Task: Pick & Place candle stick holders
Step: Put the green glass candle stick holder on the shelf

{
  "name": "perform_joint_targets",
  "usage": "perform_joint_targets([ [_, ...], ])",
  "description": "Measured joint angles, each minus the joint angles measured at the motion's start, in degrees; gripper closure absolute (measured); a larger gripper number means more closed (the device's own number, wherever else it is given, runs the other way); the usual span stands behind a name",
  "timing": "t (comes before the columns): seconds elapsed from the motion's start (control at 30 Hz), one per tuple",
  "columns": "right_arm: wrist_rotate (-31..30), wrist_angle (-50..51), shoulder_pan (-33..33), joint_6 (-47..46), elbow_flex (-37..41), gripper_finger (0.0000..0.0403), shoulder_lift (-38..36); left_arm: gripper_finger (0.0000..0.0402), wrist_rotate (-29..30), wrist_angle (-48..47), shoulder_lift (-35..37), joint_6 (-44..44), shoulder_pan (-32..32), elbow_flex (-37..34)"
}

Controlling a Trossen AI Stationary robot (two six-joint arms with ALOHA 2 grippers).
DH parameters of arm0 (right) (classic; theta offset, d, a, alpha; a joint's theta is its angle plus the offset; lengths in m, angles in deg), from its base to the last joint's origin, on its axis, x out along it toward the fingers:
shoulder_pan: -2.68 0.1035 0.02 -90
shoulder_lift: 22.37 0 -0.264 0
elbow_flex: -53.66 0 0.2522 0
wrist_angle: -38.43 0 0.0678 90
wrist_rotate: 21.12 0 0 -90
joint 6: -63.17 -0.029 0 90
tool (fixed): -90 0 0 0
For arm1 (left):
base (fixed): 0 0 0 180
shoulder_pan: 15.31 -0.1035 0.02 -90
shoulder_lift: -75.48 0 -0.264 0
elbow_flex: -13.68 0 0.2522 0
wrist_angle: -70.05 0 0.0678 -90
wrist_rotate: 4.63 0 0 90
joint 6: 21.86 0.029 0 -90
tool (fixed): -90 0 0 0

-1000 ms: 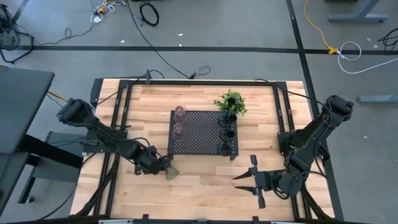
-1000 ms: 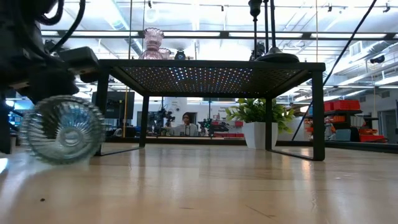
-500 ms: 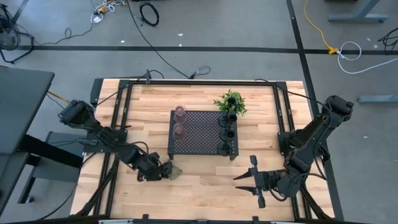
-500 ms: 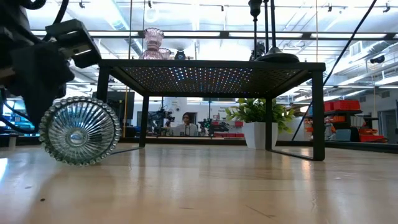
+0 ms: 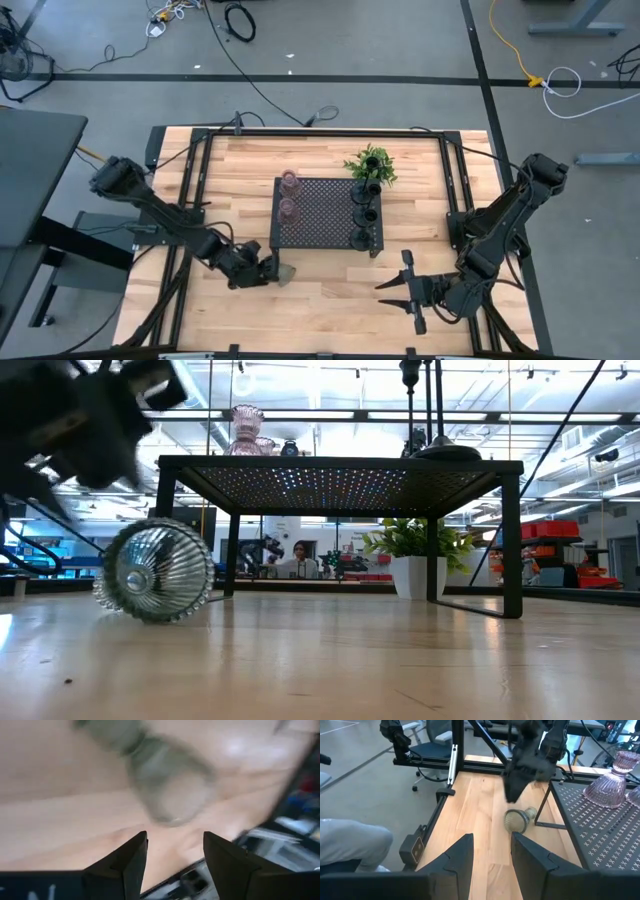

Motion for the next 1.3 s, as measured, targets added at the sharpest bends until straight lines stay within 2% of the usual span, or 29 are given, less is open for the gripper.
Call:
perform_joint_targets([
  [0.13,0.01,0.19,0.0,-0.2,0.0,0.0273,0.0,0.0205,9.38,-6.67,4.13,0.96,-0.19,1.72],
  [0.27,0.02,0.39,0.0,-0.75,0.0,0.0273,0.0,0.0205,13.14,-16.19,4.94,1.19,-1.19,4.53],
  [0.43,0.02,0.72,0.0,-0.87,0.0,0.0273,0.0,0.0205,8.99,-17.6,-0.61,0.51,-3.75,6.8],
  [0.57,0.02,0.75,0.0,-0.81,0.0,0.0273,0.0,0.0205,2.76,-17.59,-5.4,0.98,-4.92,9.57],
  [0.83,0.06,1.0,0.25,-1.18,0.0,0.0273,0.0,0.0205,4.16,-17.94,-10.59,1.83,-4.82,13.94],
  [1.07,0.03,1.43,0.5,-1.18,0.0,0.0273,0.0,0.0204,-0.18,-18.25,-13.98,-0.34,-3.91,14.21],
  [1.3,0.04,1.59,0.5,-1.2,0.0,0.0273,0.0,0.0204,-2.83,-20.06,-14.03,-1.67,-1.86,14.1],
])
